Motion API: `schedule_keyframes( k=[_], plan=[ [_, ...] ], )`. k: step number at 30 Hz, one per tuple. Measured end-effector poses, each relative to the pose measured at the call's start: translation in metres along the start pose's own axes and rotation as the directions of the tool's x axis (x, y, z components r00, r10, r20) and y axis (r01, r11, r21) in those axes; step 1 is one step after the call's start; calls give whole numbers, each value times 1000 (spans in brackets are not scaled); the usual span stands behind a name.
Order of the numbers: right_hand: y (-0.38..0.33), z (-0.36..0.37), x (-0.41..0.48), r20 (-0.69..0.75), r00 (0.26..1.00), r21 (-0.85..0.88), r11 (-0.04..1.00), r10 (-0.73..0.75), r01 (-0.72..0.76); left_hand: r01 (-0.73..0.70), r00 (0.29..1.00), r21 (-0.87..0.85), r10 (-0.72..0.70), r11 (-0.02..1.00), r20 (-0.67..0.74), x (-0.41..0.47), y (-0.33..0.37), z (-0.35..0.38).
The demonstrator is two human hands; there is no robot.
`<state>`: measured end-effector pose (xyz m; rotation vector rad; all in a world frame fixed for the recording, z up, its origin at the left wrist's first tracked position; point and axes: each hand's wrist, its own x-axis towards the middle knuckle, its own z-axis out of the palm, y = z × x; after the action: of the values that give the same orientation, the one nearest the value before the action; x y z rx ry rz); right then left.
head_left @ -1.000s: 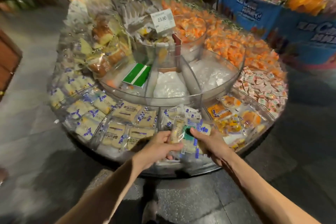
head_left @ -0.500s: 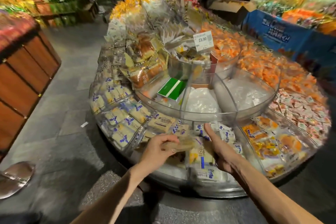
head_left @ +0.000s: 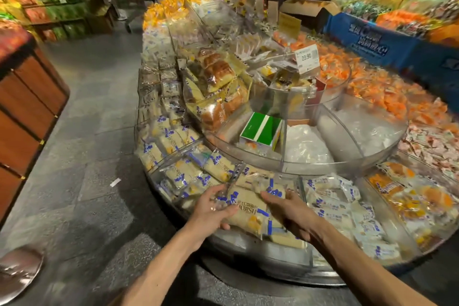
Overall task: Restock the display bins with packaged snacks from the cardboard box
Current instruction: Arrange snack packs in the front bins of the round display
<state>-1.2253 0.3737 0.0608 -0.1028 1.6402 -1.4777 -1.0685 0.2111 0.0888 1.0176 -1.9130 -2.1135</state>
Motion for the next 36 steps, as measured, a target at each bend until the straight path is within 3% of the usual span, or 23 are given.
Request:
schedule_keyframes(
  k=[3, 8, 10, 16, 18, 21, 24, 25, 26, 27, 28, 29, 30, 31, 33, 36],
  plan=[
    [4, 9, 16, -70, 997, 68, 998, 22, -18, -21, 995, 9, 21, 1000, -93, 27, -1, -41],
    [-9, 25, 18, -119, 991, 217, 975, 68, -41, 13, 964, 265, 58, 964, -261, 88, 0, -86],
    [-10, 25, 22, -103, 991, 281, 958, 87, -55, 17, 970, 322, 63, 946, -236, 108, 0, -89],
    [-24, 34, 17, -178, 974, 255, 963, 140, -92, 2, 991, 523, 70, 852, -117, 144, -10, -77],
    [-27, 37, 17, -194, 973, 238, 968, 125, -77, 18, 991, 662, 72, 749, -109, 147, -18, -70],
    [-27, 38, 20, -154, 984, 212, 975, 92, -58, -3, 982, 897, 169, 443, -80, 153, -27, -67],
    [-23, 36, 25, -108, 992, 201, 979, 67, -44, 43, 971, 988, 225, 149, -76, 160, -34, -73],
    [-24, 36, 25, -90, 994, 188, 981, 62, -44, 56, 964, 993, 253, 100, -80, 159, -33, -75],
    [-24, 37, 26, -66, 996, 167, 985, 52, -41, 46, 953, 991, 293, 128, -82, 157, -33, -74],
    [-25, 37, 27, -43, 998, 136, 990, 47, -41, 7, 935, 975, 344, 224, -86, 151, -31, -70],
    [-27, 40, 28, -30, 998, 88, 995, 52, -49, -46, 929, 897, 349, 440, -124, 144, -27, -65],
    [-28, 42, 29, -13, 999, 22, 998, 52, -52, -66, 951, 723, 261, 688, -163, 136, -21, -59],
    [-29, 46, 31, 13, 999, -60, 997, 49, -48, -31, 984, 487, 112, 873, -136, 128, -15, -55],
    [-31, 51, 34, 46, 998, -158, 987, 48, -41, 41, 998, 296, -28, 954, -50, 119, -9, -53],
    [-35, 64, 40, 111, 991, -371, 928, 76, -30, 95, 982, 246, -131, 965, 136, 101, -4, -53],
    [-33, 88, 49, 215, 973, -583, 810, 88, 56, 39, 980, 276, -91, 960, 179, 83, -16, -69]
  ],
)
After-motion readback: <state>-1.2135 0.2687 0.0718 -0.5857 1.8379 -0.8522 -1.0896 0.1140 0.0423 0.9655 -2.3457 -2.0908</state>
